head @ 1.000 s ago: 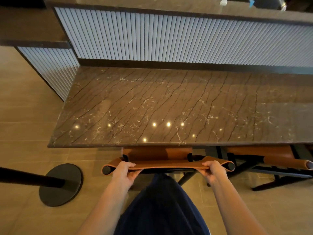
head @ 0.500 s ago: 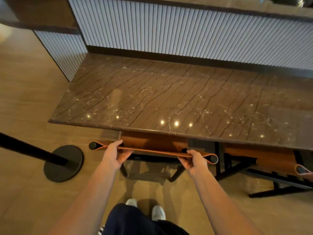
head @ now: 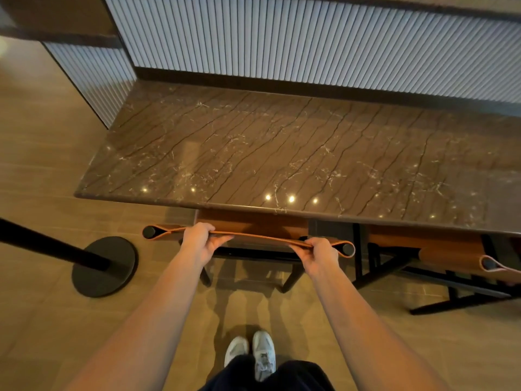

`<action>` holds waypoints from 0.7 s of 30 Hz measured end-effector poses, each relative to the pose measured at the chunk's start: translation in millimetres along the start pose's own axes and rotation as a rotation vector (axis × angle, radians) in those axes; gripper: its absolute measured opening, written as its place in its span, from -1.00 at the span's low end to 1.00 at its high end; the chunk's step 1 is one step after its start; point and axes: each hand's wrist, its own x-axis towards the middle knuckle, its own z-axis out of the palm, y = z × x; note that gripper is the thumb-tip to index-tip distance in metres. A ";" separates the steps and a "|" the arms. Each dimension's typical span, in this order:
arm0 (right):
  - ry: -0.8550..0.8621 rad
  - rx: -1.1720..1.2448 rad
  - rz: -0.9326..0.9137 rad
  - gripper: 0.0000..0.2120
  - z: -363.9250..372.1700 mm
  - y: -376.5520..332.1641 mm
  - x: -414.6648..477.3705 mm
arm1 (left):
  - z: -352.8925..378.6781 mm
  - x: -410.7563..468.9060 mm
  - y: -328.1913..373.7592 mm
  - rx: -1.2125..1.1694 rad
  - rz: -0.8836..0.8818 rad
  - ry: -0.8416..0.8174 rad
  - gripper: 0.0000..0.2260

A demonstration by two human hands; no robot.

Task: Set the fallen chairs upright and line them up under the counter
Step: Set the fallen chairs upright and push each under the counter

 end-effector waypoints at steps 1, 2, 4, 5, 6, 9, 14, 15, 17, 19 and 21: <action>0.001 -0.002 -0.002 -0.71 -0.2 0.2 0.3 | -1.4 0.4 0.5 0.010 -0.003 -0.002 -0.59; -0.005 -0.005 -0.003 -0.70 -0.7 -0.8 -0.3 | -2.6 0.3 0.4 0.012 -0.008 -0.012 -0.60; -0.018 -0.004 0.003 -0.68 -0.6 -1.9 -3.5 | -4.0 0.8 0.8 0.012 -0.013 -0.031 -0.61; -0.023 -0.007 0.006 -0.68 -1.2 -1.6 -5.1 | -4.2 0.7 0.7 0.013 -0.008 -0.036 -0.63; -0.029 -0.020 0.004 -0.71 -1.5 -1.1 -7.1 | -4.4 0.1 0.0 0.013 -0.002 -0.038 -0.66; -0.030 -0.093 -0.003 -0.83 -3.3 1.9 -15.0 | -8.5 -1.9 -4.3 0.018 0.002 -0.028 -0.75; -0.080 -0.179 -0.031 -0.83 -27.1 1.3 -30.9 | -9.8 -16.7 -15.1 -0.005 -0.080 -0.036 -0.75; -0.090 -0.175 -0.037 -0.80 -34.7 0.3 -34.3 | -6.5 -20.7 -18.8 -0.009 -0.092 -0.042 -0.76; -0.112 -0.150 -0.047 -0.77 -53.7 -5.7 -43.1 | 4.2 -33.3 -31.0 -0.010 -0.125 -0.066 -0.83; -0.129 -0.128 -0.060 -0.76 -71.2 -15.2 -50.0 | 12.5 -44.4 -45.8 -0.017 -0.147 -0.103 -0.83; -0.148 -0.107 -0.084 -0.75 -93.1 -27.0 -58.6 | 19.0 -56.6 -63.6 -0.054 -0.158 -0.166 -0.72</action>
